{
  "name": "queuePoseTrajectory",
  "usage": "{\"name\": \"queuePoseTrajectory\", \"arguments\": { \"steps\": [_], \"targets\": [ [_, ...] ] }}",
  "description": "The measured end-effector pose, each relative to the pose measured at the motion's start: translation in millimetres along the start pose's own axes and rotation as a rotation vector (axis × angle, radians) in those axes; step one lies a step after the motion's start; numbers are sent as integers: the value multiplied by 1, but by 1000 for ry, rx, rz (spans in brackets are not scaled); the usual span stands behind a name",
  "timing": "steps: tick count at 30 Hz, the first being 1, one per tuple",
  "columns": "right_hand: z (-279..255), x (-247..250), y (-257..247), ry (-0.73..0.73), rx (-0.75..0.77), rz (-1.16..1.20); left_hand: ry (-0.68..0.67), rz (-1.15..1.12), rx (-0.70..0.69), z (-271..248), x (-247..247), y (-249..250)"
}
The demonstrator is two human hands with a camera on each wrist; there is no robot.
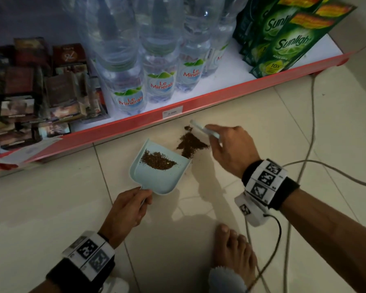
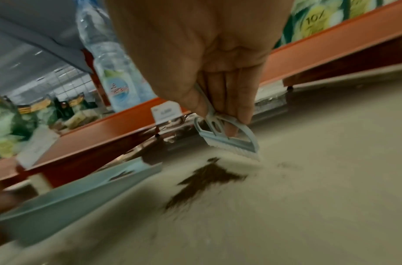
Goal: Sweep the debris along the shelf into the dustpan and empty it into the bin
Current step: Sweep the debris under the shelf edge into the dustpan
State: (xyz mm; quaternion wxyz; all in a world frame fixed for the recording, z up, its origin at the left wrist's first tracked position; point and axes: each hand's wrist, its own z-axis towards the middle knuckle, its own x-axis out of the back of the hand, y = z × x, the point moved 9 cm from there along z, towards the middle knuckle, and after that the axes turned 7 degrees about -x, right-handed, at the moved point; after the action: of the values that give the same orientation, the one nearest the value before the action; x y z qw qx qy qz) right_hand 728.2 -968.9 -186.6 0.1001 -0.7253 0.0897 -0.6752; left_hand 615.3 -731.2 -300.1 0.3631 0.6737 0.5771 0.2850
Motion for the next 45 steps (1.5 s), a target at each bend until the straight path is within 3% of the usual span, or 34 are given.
{"name": "queuePoseTrajectory", "arguments": {
  "steps": [3, 6, 12, 18, 20, 23, 26, 28, 33, 35, 37, 40, 43, 45],
  "targets": [
    [30, 16, 22, 96, -96, -154, -2, 11, 8, -1, 1, -2],
    [58, 8, 33, 61, -126, -255, -7, 21, 10, -2, 1, -2],
    [42, -31, 0, -85, 174, -92, -8, 19, 13, -3, 0, -1],
    [-5, -26, -13, -169, 425, -50, 8, 19, 21, -1, 5, -3],
    [6, -10, -2, -73, 379, -52, 5, 20, 24, 1, 3, -4],
    [35, 11, 25, 75, 169, -84, 3, 15, 35, 1, 0, -6],
    [49, 5, 37, 55, 17, -142, -5, 24, 34, -1, -1, -7],
    [41, -12, 28, -31, 19, -137, -6, 26, 28, -3, 0, -7],
    [-4, -37, -11, -186, 204, -73, -8, 23, 13, -7, 2, -5],
    [-13, -27, -16, -154, 234, -57, -11, 24, 10, -9, 2, -4],
    [-12, -6, -7, -25, 205, -12, -11, 34, 8, -9, 1, -4],
    [3, 20, 35, 135, -6, -75, -9, 43, 2, -9, 1, -3],
    [9, 21, 81, 93, -275, -193, -8, 42, 6, -8, 2, -3],
    [2, 9, 87, 43, -331, -191, -6, 40, 11, -7, 2, -4]
  ]
}}
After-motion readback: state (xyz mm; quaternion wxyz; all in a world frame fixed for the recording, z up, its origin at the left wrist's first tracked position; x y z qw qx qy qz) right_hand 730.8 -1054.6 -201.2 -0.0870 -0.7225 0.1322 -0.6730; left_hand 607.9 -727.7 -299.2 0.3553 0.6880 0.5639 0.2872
